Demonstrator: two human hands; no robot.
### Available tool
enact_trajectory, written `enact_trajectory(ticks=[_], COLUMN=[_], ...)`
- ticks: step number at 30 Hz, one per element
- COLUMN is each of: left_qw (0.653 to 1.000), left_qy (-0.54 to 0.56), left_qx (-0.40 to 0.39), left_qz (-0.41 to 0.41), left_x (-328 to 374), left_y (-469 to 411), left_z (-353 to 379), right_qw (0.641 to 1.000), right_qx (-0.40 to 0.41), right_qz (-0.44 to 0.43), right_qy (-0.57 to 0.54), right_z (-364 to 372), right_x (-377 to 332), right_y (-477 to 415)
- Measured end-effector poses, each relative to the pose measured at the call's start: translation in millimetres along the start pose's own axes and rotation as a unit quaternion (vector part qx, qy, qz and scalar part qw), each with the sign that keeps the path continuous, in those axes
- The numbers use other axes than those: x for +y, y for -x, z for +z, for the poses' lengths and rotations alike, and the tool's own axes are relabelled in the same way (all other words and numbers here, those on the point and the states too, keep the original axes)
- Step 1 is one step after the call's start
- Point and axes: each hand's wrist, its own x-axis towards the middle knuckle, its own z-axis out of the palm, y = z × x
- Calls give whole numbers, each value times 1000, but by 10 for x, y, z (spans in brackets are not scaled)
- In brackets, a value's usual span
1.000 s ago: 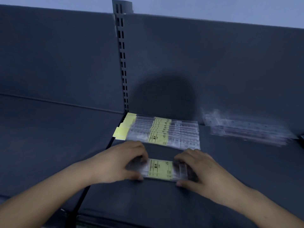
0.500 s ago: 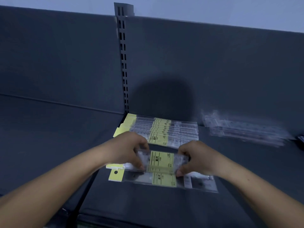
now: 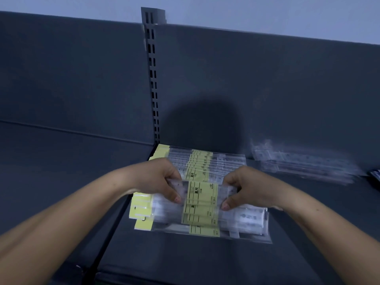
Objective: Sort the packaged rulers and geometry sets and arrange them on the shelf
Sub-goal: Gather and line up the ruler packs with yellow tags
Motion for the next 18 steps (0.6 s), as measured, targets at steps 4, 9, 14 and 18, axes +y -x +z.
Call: enact_trajectory(ticks=[4,9,14,18], left_qw=[1000,999,996,995], left_qy=[9,14,67,71], left_qx=[8,33,41,-10], left_qz=[-18,-21,-42,-67], left_x=[-40,-102,-180,-165], left_y=[-19,5,0,-7], left_z=[33,-14,-11,-95], right_qw=[1000,995,959,948], right_qx=[-13,-64,-28,-20], right_qz=[3,54,101,103], right_qy=[3,-45,-264,-299], right_z=[13,-86,-103,-25], right_x=[27,206,428,483], right_y=[13,127,202,191])
